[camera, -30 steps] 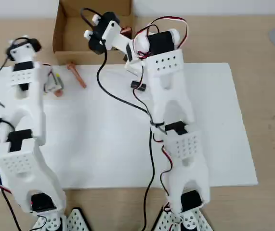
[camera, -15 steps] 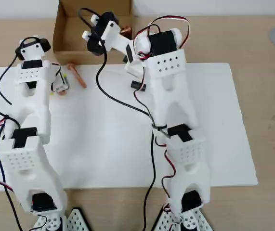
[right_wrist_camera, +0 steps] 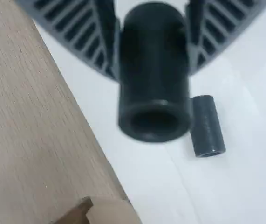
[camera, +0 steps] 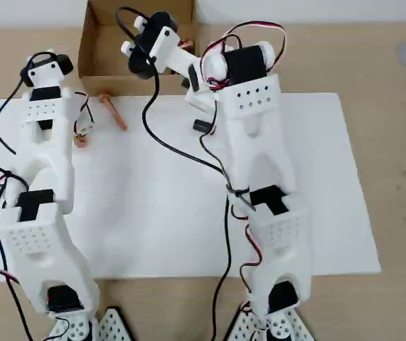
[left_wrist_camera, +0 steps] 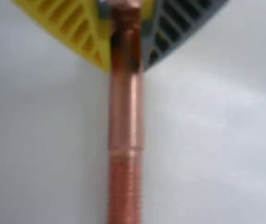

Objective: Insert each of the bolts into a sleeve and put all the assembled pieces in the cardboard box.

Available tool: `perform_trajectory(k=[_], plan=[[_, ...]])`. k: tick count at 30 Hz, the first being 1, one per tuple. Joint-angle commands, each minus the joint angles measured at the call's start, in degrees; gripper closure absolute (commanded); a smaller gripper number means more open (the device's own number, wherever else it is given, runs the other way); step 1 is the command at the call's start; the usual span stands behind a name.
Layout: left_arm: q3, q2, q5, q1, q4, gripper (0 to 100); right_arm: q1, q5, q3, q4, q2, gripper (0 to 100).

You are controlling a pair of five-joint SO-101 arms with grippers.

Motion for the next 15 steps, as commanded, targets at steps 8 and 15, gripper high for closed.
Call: perform_trajectory(k=[8, 15], plan=[[2.46, -0.75, 0.79, -1.05, 1.41, 99, -0.57, -0.62, 0.13, 0.97, -5.76, 98.8], [2.73, -0.92, 1.67, -2.64, 1.67, 99, -0.75, -0.62, 6.55, 0.97, -9.36, 98.8]])
